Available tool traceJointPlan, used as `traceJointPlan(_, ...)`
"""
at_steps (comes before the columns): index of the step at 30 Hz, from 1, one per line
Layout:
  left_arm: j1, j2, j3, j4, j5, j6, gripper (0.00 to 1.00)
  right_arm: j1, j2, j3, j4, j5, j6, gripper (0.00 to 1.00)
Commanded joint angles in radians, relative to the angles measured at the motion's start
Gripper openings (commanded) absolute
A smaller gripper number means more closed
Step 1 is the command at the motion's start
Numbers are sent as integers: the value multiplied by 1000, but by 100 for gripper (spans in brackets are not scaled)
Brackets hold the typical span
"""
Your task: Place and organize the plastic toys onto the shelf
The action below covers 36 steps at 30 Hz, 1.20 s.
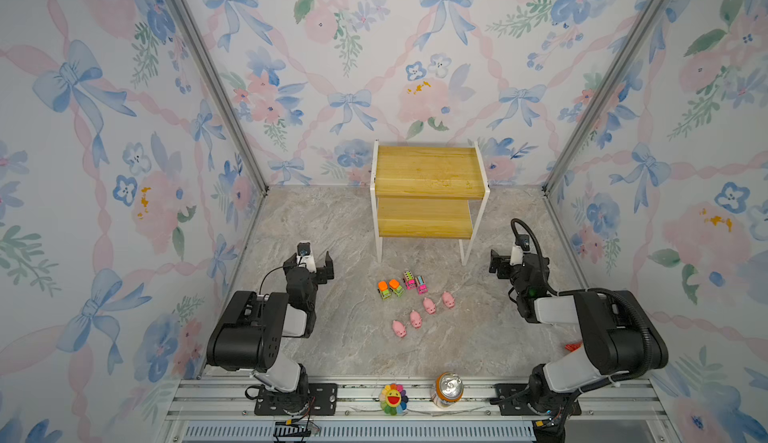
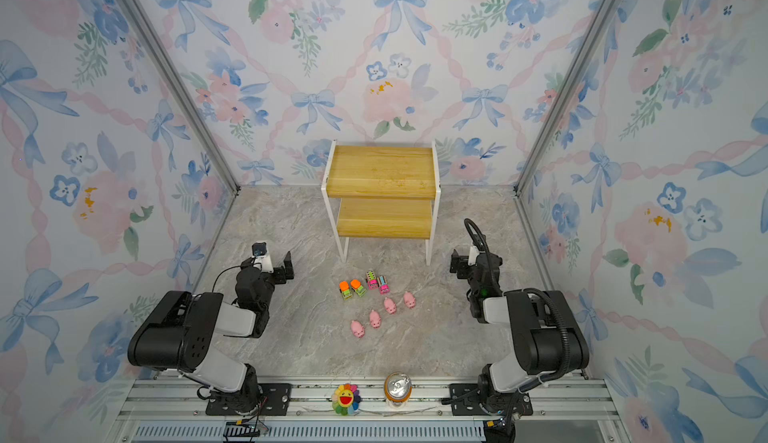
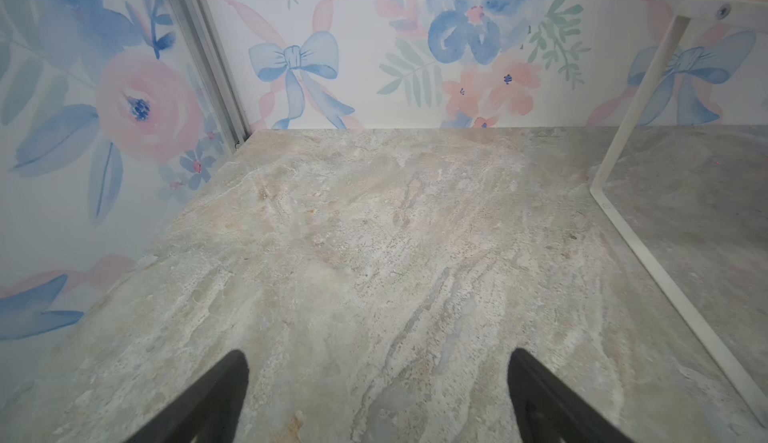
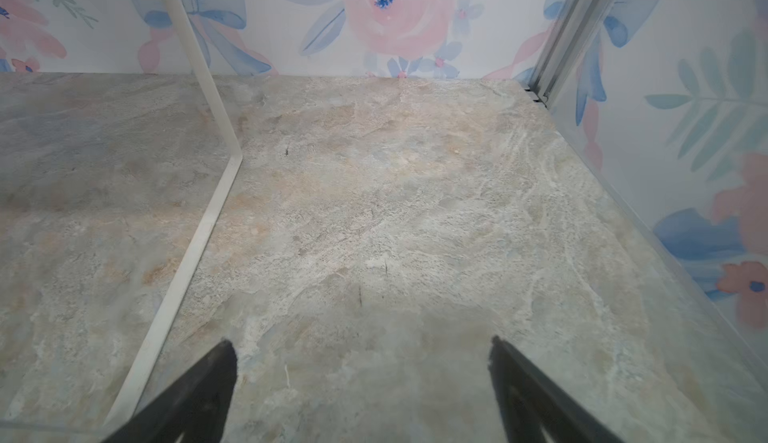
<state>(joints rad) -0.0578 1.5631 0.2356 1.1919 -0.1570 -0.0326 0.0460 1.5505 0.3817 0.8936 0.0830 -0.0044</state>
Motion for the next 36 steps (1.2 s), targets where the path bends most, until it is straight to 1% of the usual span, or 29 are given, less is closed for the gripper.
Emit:
traceJointPlan(1, 9, 4, 6, 17, 11, 9, 98, -8, -3, 14, 6, -10, 7, 97)
traceJointPlan(6, 9, 4, 7, 16, 11, 9, 98, -5, -3, 14, 5, -6, 6, 97)
traceJointPlan(9, 9, 5, 7, 17, 11, 10, 98, 8, -4, 13, 7, 18, -3, 97)
traceJointPlan(27, 9, 2, 6, 17, 12, 10, 98, 5, -3, 14, 6, 12, 0, 97)
traceJointPlan(30, 9, 0, 2, 18, 12, 10, 98, 4, -13, 12, 8, 17, 1, 99)
traceJointPlan(32, 6, -13, 7, 11, 13, 17, 98, 5, -68, 37, -80, -3, -3, 99)
traceJointPlan(36, -9, -102, 7, -58, 20, 38, 98, 15, -241, 99, -346, -14, -11, 97)
